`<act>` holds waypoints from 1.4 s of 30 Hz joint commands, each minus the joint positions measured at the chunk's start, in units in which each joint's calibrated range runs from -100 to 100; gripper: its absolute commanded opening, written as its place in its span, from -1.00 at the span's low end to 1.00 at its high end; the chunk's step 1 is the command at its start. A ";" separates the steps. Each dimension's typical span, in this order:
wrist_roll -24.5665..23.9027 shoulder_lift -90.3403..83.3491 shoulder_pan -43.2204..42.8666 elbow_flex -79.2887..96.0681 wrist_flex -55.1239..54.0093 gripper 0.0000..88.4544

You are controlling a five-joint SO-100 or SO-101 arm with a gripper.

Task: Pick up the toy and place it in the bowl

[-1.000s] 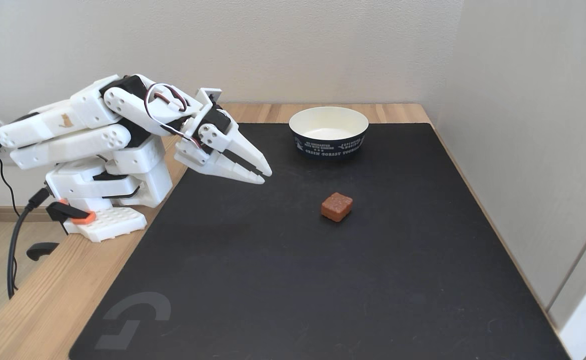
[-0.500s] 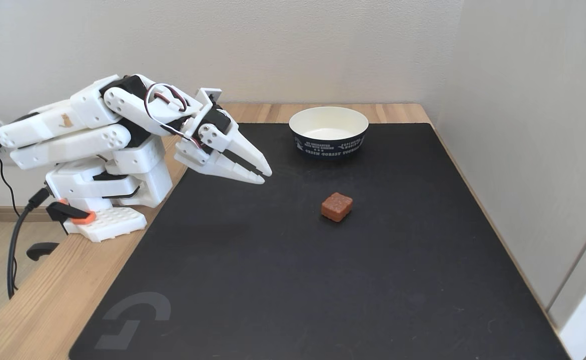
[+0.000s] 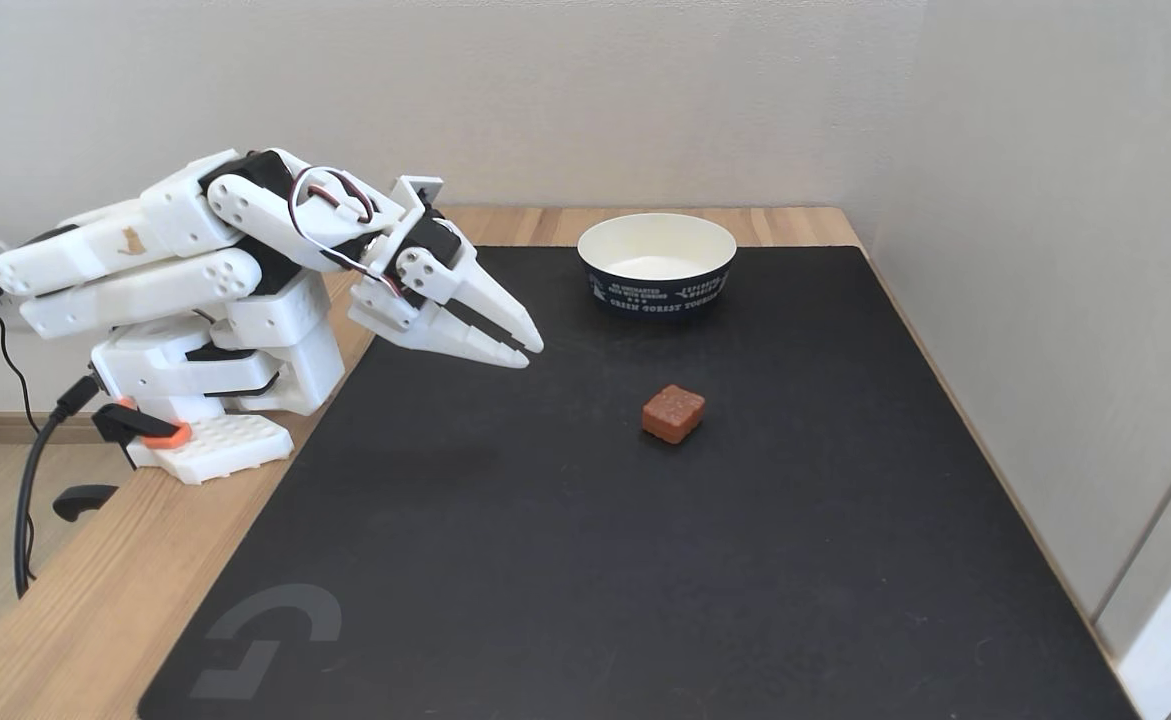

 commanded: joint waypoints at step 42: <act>-14.70 56.53 -0.67 -49.69 8.07 0.03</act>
